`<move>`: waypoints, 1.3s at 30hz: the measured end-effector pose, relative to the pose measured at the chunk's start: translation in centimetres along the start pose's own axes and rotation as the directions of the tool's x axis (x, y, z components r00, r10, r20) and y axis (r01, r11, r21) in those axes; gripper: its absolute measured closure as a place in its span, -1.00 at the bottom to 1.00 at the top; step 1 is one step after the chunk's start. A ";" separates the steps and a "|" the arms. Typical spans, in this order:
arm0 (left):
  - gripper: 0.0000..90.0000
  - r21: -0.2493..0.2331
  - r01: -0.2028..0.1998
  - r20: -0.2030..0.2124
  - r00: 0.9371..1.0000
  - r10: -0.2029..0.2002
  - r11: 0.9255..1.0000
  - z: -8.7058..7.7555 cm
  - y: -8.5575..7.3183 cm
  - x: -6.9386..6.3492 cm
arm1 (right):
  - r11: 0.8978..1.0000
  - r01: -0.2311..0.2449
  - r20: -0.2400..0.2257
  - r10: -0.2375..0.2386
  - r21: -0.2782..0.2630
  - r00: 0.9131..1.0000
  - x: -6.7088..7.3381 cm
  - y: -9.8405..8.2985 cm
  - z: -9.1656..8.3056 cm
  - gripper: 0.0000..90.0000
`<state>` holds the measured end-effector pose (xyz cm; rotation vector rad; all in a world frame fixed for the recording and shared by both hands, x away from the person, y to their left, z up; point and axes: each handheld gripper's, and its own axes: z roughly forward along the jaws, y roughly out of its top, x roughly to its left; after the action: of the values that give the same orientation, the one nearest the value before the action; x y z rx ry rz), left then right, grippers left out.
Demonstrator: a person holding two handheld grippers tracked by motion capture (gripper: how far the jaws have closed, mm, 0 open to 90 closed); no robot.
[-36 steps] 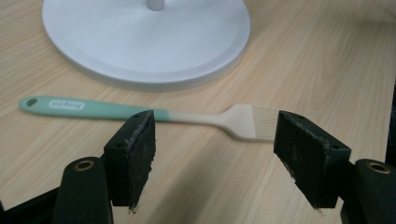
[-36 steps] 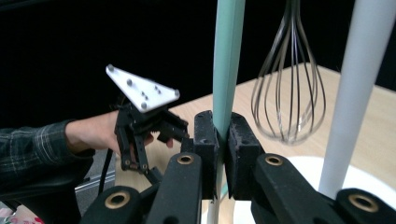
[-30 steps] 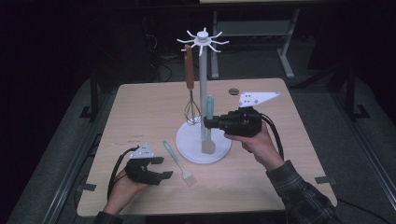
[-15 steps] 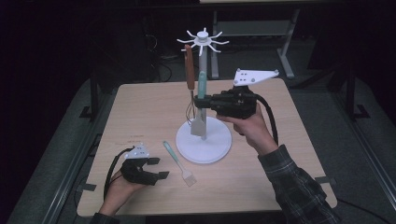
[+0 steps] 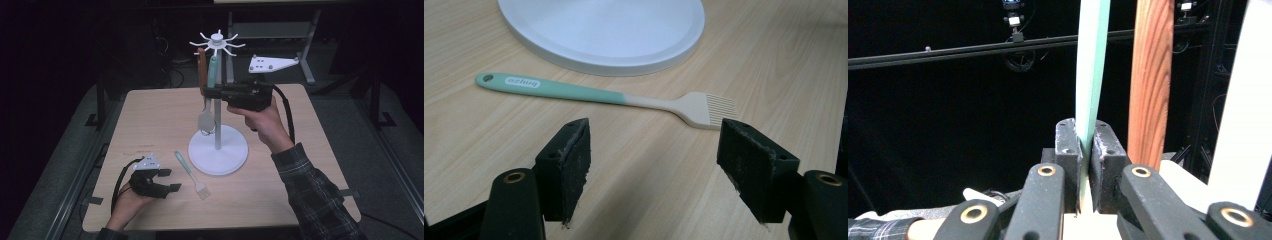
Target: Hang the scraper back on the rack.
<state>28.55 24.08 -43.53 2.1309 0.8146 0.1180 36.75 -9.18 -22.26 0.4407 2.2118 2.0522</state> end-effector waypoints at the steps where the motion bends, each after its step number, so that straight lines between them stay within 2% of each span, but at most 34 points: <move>1: -0.35 -0.004 0.001 0.000 1.000 -0.001 1.000 0.0 0.0 0.0 | 1.000 -0.001 0.001 0.001 0.000 1.000 -0.1 0.0 0.0 0.87; 4: -0.35 -0.008 0.008 0.001 1.000 -0.008 1.000 0.0 0.0 0.0 | 1.000 -0.008 0.004 0.008 0.005 1.000 -0.4 -0.1 0.2 0.87; 6: -0.35 -0.003 0.003 0.005 1.000 -0.003 1.000 0.1 0.0 0.0 | 1.000 -0.015 0.004 0.015 0.008 1.000 -0.6 -0.2 0.2 0.86; 7: -0.35 -0.001 -0.011 0.004 1.000 0.011 1.000 0.1 0.0 0.1 | 1.000 -0.018 0.009 0.018 0.009 1.000 -0.7 -0.2 0.3 0.87; 10: -0.35 -0.003 -0.011 0.008 1.000 0.011 1.000 0.1 0.0 0.1 | 0.999 -0.031 0.018 0.031 0.013 0.999 -1.1 -0.4 0.3 0.86; 11: -0.35 -0.003 -0.024 0.004 1.000 0.024 1.000 0.1 0.0 0.2 | 0.999 -0.034 0.021 0.033 0.012 0.999 -1.2 -0.4 0.3 0.87; 15: -0.35 -0.004 -0.022 0.003 1.000 0.022 1.000 0.0 -0.1 0.3 | 0.999 -0.047 0.030 0.046 0.012 0.998 -1.6 -0.6 0.3 0.86; 24: -0.36 0.002 -0.022 0.011 1.000 0.022 1.000 0.1 -0.1 0.3 | 1.000 -0.015 0.050 0.015 0.017 0.999 -1.5 -0.7 0.1 0.82; 26: -0.36 0.005 -0.027 0.014 1.000 0.026 1.000 0.1 -0.1 0.3 | 1.000 -0.008 0.061 0.007 0.023 0.998 -1.4 -0.7 -0.1 0.76; 29: -0.36 0.007 -0.011 0.026 1.000 0.011 1.000 0.3 -0.1 0.1 | 0.999 0.002 0.083 -0.006 0.042 0.997 -1.3 -0.8 -0.2 0.64; 30: -0.36 0.007 -0.029 0.026 0.999 0.029 1.000 0.3 -0.1 0.2 | 0.999 0.003 0.085 -0.007 0.044 0.996 -1.3 -0.9 -0.2 0.61; 38: -0.36 0.003 -0.029 0.027 0.999 0.029 1.000 0.3 0.0 0.2 | 0.997 0.012 0.138 -0.024 0.081 0.990 -1.2 -1.6 -1.3 -0.03; 39: -0.36 0.000 -0.019 0.029 0.999 0.019 1.000 0.3 0.0 0.1 | 0.996 0.011 0.148 -0.024 0.087 0.989 -1.2 -1.7 -1.4 -0.08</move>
<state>28.73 23.96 -43.77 2.1367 0.7776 0.0971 37.31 -10.98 -23.99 0.5611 2.2132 1.8546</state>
